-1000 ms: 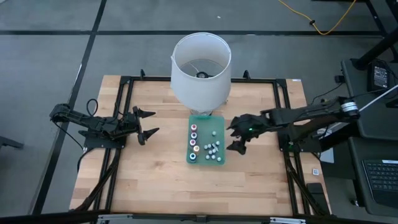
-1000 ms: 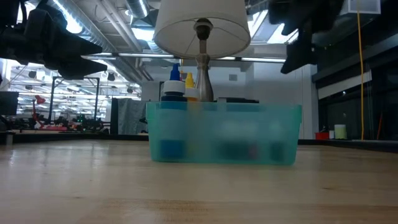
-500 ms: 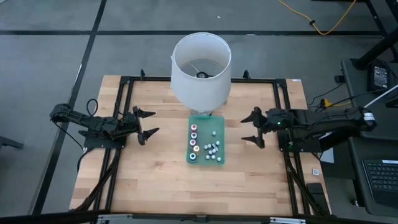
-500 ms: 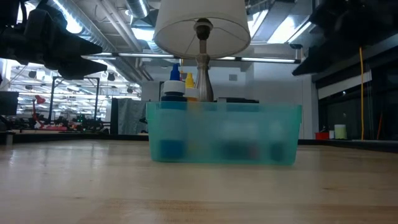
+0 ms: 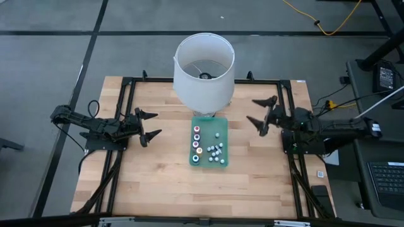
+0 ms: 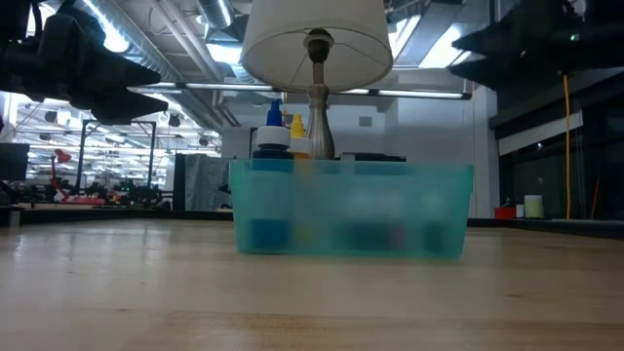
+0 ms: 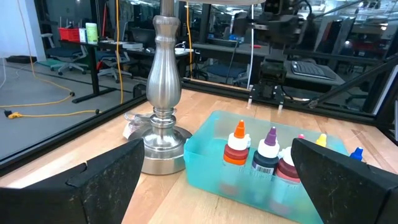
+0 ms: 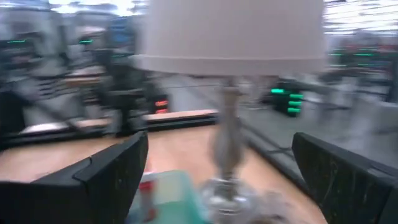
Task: Pick & Place food coloring
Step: Return to Home Position
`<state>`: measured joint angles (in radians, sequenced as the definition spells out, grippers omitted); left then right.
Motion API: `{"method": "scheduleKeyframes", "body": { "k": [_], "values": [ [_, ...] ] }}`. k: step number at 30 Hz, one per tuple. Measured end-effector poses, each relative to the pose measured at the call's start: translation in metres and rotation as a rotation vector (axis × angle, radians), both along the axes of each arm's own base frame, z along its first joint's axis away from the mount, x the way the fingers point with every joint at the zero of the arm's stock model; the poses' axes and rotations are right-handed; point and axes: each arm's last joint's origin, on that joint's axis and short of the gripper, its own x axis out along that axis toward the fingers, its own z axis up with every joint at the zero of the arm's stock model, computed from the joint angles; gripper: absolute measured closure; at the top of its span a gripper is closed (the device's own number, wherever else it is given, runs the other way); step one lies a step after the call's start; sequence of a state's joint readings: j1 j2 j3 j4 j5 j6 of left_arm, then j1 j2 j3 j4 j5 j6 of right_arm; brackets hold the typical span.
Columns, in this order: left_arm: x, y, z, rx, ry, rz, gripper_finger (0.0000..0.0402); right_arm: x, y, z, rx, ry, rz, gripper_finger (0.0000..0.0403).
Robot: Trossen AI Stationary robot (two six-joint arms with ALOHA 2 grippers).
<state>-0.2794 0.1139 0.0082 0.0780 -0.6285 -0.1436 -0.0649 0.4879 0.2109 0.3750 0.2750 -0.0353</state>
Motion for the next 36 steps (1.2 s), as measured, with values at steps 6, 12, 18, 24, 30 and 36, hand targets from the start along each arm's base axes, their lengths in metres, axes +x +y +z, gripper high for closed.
{"method": "scheduleKeyframes", "body": {
  "k": [6, 12, 18, 24, 30, 36],
  "values": [
    [0.000, 0.000, 0.000, 0.000, 0.000, 0.000, 0.0002, -0.013, -0.009, -0.013, 0.014, -0.045, -0.177, 0.0006],
    [0.000, 0.000, 0.000, 0.000, 0.000, 0.000, 0.0002, -0.021, -0.011, -0.021, -0.012, -0.062, -0.206, 0.0006],
    [0.000, 0.000, 0.000, 0.000, 0.000, 0.000, 0.0002, -0.024, -0.011, -0.036, -0.034, -0.035, -0.213, 0.0006],
    [0.000, 0.000, 0.000, 0.000, 0.000, 0.000, 0.0002, -0.024, -0.011, -0.052, 0.005, 0.020, -0.209, 0.0006],
    [0.000, 0.000, 0.000, 0.000, -0.001, 0.000, 0.0002, -0.025, -0.011, -0.063, 0.071, 0.114, -0.207, 0.0006],
    [0.000, 0.000, 0.000, 0.000, 0.000, 0.000, 0.0002, -0.030, -0.010, -0.070, 0.071, 0.187, -0.209, 0.0006]
  ]
}}
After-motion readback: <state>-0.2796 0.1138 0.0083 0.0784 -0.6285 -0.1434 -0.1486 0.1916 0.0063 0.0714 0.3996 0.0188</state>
